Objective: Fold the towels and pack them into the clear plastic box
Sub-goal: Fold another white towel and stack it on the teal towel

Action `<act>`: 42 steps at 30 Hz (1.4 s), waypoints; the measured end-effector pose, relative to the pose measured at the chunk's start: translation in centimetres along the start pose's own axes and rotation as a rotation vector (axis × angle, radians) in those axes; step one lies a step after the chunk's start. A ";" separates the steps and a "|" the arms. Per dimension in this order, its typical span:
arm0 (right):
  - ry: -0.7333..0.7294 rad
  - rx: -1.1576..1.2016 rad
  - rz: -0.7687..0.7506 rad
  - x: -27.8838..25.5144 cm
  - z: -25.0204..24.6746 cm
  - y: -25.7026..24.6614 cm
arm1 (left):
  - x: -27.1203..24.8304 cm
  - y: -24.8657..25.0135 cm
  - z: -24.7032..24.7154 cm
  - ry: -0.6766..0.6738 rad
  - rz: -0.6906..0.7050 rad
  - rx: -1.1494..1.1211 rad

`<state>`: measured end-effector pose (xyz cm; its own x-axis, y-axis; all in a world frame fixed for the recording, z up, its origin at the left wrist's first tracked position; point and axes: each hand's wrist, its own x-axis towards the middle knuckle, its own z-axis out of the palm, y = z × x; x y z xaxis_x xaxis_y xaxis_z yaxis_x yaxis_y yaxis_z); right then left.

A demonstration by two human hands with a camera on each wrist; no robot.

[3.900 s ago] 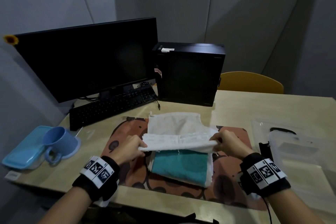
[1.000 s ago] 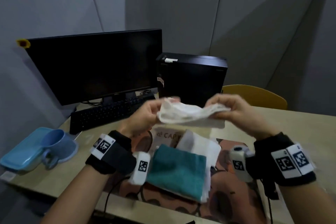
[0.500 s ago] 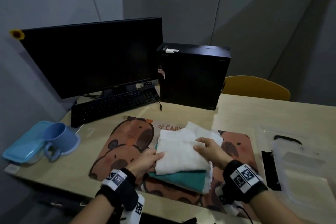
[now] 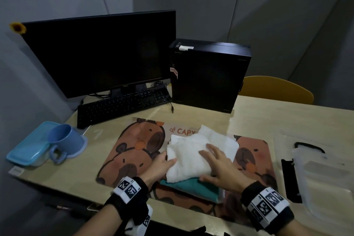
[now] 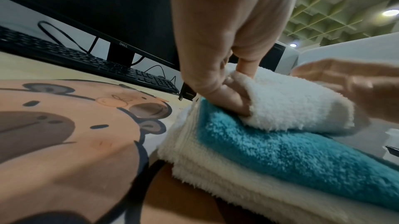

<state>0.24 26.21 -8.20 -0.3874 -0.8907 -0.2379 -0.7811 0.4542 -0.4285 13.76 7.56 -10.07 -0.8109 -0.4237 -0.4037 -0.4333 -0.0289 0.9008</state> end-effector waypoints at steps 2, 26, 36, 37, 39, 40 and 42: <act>-0.049 0.037 0.061 -0.1 0.6 0.8 | 0.1 -0.1 0.0 -0.011 0.018 -0.016; 0.367 -0.304 -0.190 -0.5 -2.2 1.4 | 0.2 2.3 -1.8 0.004 0.778 0.820; -0.030 0.436 -0.187 -3.1 -1.0 1.6 | -2.5 3.7 -1.8 -0.495 0.141 0.446; -0.037 0.453 -0.145 -2.9 -0.7 1.7 | -2.2 3.4 -1.8 -0.447 0.130 0.372; -0.035 0.527 -0.061 -2.6 -0.7 1.8 | -1.6 3.1 -1.7 -0.344 0.113 0.194; -0.034 0.580 -0.038 -2.5 -1.0 1.8 | -1.5 3.1 -1.8 -0.321 0.109 0.125; -0.084 0.620 -0.027 -2.3 -1.5 2.0 | -1.2 3.2 -1.7 -0.343 0.097 0.099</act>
<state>-1.17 29.17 -7.23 -0.3119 -0.9088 -0.2770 -0.3505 0.3810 -0.8555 14.03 6.42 -6.37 -0.9276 -0.0915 -0.3621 -0.3699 0.0913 0.9246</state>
